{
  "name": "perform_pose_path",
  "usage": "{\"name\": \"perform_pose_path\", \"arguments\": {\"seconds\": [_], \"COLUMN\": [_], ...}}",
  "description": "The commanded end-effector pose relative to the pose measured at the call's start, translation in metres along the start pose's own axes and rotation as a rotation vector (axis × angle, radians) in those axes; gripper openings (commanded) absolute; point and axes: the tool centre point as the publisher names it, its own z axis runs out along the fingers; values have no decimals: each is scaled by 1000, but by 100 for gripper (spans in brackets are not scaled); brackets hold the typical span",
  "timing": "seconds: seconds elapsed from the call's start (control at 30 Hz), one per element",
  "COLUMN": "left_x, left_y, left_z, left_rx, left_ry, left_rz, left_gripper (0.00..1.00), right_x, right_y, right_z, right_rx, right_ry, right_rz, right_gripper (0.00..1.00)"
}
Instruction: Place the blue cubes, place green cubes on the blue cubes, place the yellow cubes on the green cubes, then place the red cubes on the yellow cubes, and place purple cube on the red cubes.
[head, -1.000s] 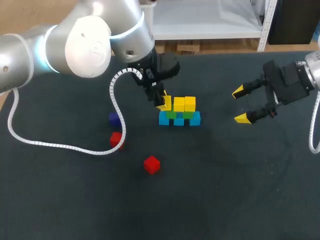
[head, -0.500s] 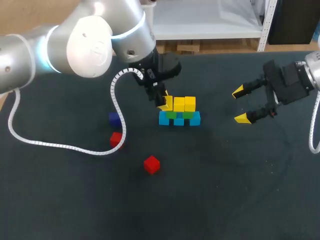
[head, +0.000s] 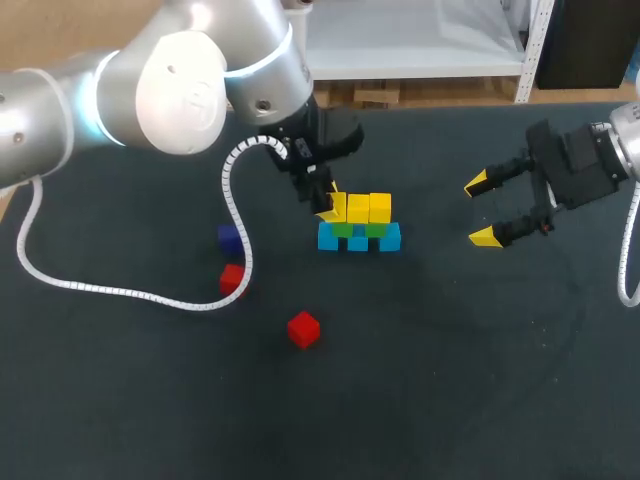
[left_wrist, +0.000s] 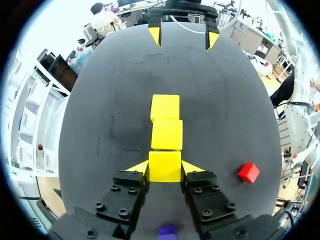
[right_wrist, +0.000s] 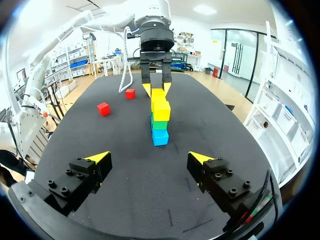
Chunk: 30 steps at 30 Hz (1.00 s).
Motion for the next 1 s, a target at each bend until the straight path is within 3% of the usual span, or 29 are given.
{"name": "perform_pose_path", "arguments": {"seconds": [0.03, 0.3, 0.37, 0.47, 0.83, 1.0], "left_x": [-1, -3, -3, -3, 1, 14], "left_y": [3, 3, 3, 3, -1, -9], "left_z": [1, 1, 1, 1, -6, -17], "left_rx": [10, 19, 20, 25, 29, 22], "left_ry": [0, -2, -2, -2, -23, -35], "left_rz": [6, 19, 19, 20, 23, 12], "left_gripper": [16, 49, 75, 100, 100, 100], "right_x": [0, 0, 0, 0, 0, 0], "right_y": [-1, -1, -1, -1, -1, -1], "right_z": [1, 1, 1, 1, 1, 1], "right_rx": [0, 0, 0, 0, 0, 0], "right_ry": [-2, -2, -2, -2, -2, -2], "right_rz": [-1, -1, -1, -1, -1, -1], "right_gripper": [100, 100, 100, 100, 100, 100]}}
